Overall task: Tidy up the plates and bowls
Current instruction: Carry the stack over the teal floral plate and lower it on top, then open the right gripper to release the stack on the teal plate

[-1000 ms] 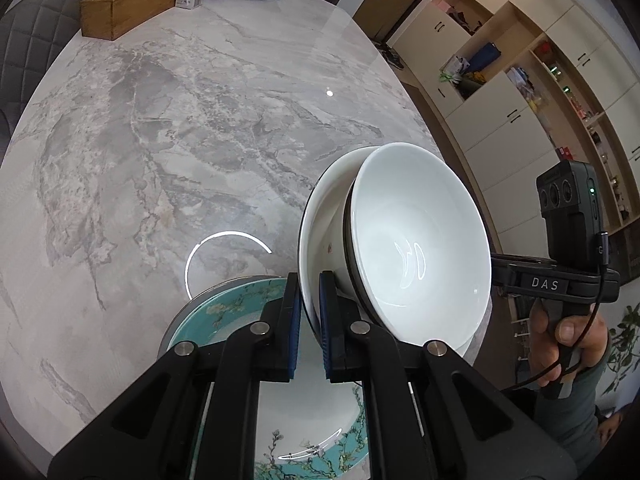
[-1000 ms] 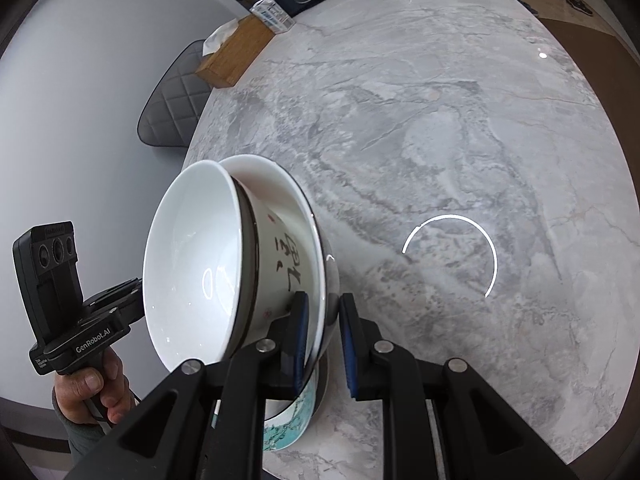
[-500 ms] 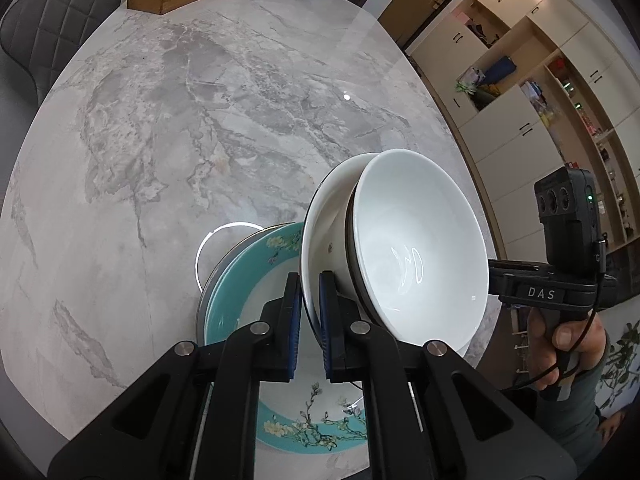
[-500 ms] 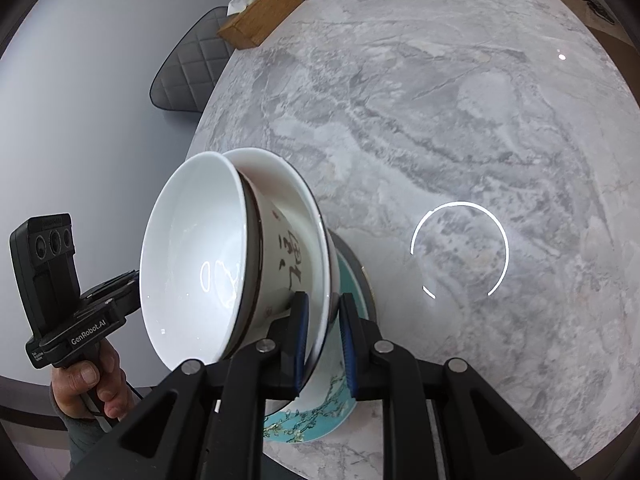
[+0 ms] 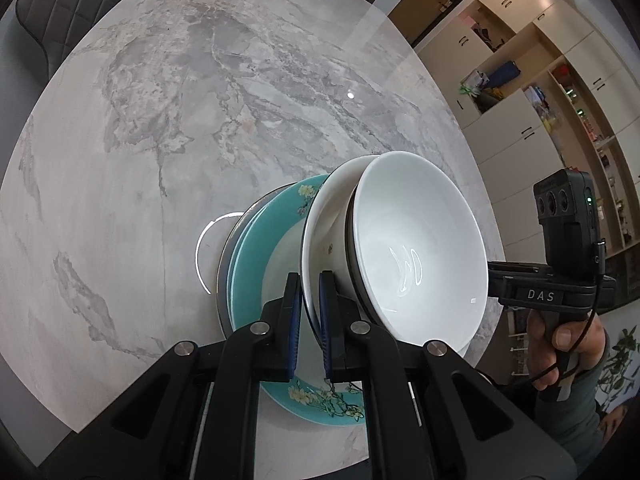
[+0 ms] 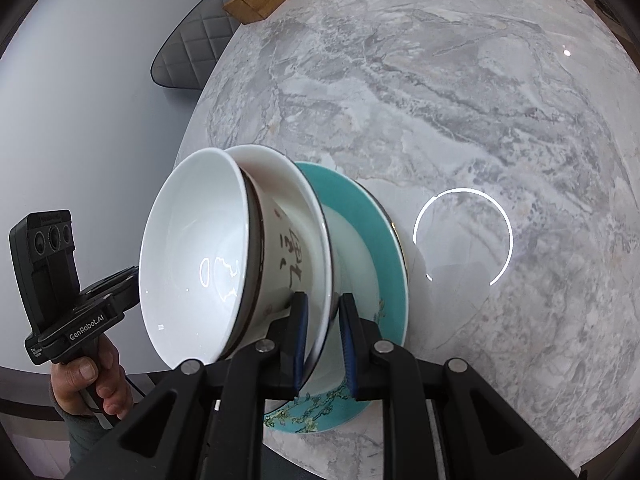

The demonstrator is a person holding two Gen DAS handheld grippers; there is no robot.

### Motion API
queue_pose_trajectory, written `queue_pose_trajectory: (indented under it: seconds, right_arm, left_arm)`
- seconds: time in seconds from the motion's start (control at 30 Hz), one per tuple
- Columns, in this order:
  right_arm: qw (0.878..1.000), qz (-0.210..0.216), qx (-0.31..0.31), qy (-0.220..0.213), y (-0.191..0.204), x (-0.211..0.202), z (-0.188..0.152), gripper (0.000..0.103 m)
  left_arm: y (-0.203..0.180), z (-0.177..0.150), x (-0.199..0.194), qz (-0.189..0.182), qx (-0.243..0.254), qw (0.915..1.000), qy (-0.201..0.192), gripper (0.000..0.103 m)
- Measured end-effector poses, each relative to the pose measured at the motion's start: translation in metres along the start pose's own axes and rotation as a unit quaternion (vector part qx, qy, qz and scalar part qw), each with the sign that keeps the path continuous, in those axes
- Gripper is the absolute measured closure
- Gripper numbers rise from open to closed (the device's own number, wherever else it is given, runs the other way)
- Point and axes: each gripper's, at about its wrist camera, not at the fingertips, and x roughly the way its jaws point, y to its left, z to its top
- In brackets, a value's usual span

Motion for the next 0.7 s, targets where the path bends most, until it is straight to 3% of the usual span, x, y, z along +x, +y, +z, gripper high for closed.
queue_pose_trajectory:
  seconds: [0.4,0.7]
  right_arm:
    - [1.000,-0.006,0.011,-0.001,-0.005,0.007,-0.014,0.085]
    - [1.000,-0.008,0.005,-0.015,-0.002,0.004,-0.019,0.083]
  left_arm:
    - [0.007,-0.014,0.015,-0.009,-0.009,0.9999,0.009,0.098]
    - [0.007,-0.018,0.015,-0.006,-0.001,1.0000,-0.008,0.098]
